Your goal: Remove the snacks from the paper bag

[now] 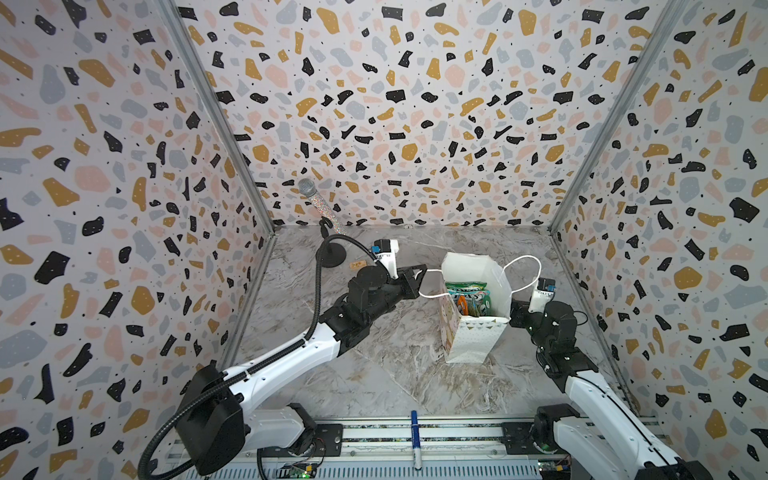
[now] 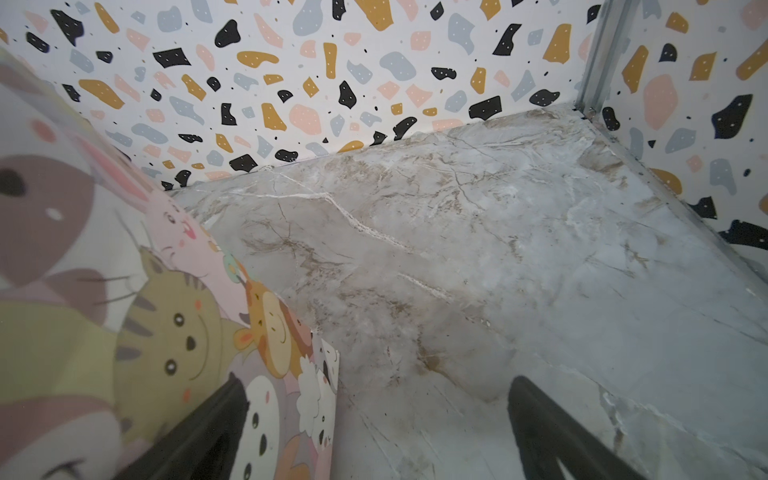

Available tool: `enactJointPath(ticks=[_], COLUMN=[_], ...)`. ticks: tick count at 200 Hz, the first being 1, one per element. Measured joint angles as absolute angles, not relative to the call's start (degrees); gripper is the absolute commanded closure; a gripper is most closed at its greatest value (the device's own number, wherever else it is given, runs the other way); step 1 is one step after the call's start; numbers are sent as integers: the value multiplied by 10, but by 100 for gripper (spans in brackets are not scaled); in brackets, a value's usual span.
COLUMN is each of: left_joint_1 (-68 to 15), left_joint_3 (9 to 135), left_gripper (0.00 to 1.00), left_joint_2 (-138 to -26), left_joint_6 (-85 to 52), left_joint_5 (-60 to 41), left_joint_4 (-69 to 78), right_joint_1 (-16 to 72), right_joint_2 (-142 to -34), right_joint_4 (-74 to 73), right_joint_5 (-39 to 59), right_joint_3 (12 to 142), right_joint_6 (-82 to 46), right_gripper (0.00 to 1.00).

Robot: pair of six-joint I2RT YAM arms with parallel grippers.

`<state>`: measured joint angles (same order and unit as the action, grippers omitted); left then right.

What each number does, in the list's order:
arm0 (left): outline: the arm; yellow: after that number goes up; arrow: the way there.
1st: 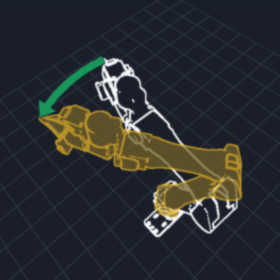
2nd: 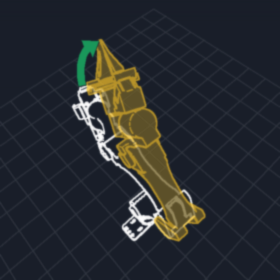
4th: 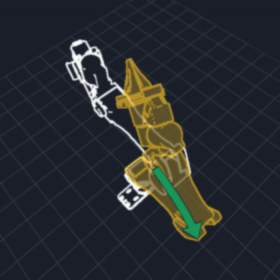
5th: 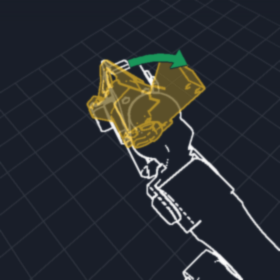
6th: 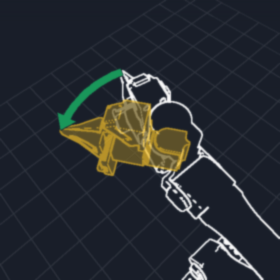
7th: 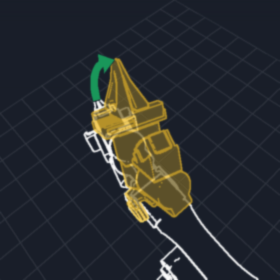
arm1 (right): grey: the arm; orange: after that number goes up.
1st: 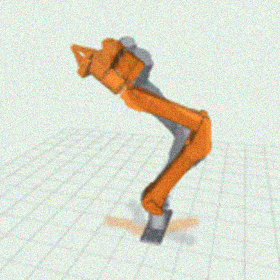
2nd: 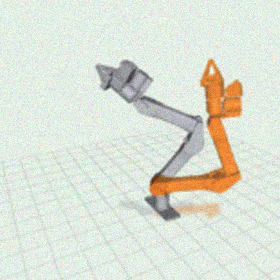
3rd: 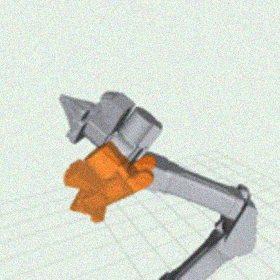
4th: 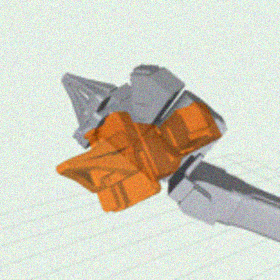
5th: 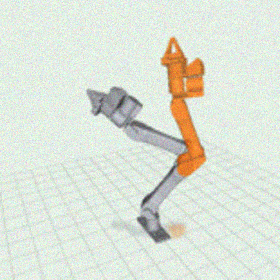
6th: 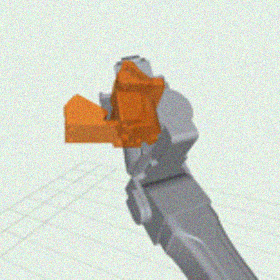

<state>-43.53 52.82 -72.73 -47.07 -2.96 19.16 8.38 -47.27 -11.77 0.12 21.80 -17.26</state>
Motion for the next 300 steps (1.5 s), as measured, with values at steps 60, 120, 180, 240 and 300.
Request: enactJointPath(ticks=[60, 120, 180, 240, 300], left_joint_1=[-435, -399, -342, -272, -224], left_joint_3=[580, 688, 774, 840, 914], left_gripper=[100, 100, 100, 100, 100], left_joint_2=[-728, -753, -790, -827, -886], left_joint_6=[-419, -281, -117, 1, 48], left_joint_5=[-12, -28, -39, -82, -125], left_joint_4=[119, -27, -121, -173, -196], right_joint_1=[84, 101, 208, 347, 411], right_joint_2=[-514, -557, -645, -808, -967], right_joint_4=[-90, -103, -204, -351, -470], right_joint_5=[-31, 83, 182, 167, 116], right_joint_3=[227, 232, 235, 278, 371], right_joint_6=[-173, -154, -192, -240, -270], right_gripper=[0, 1, 5, 5, 5])
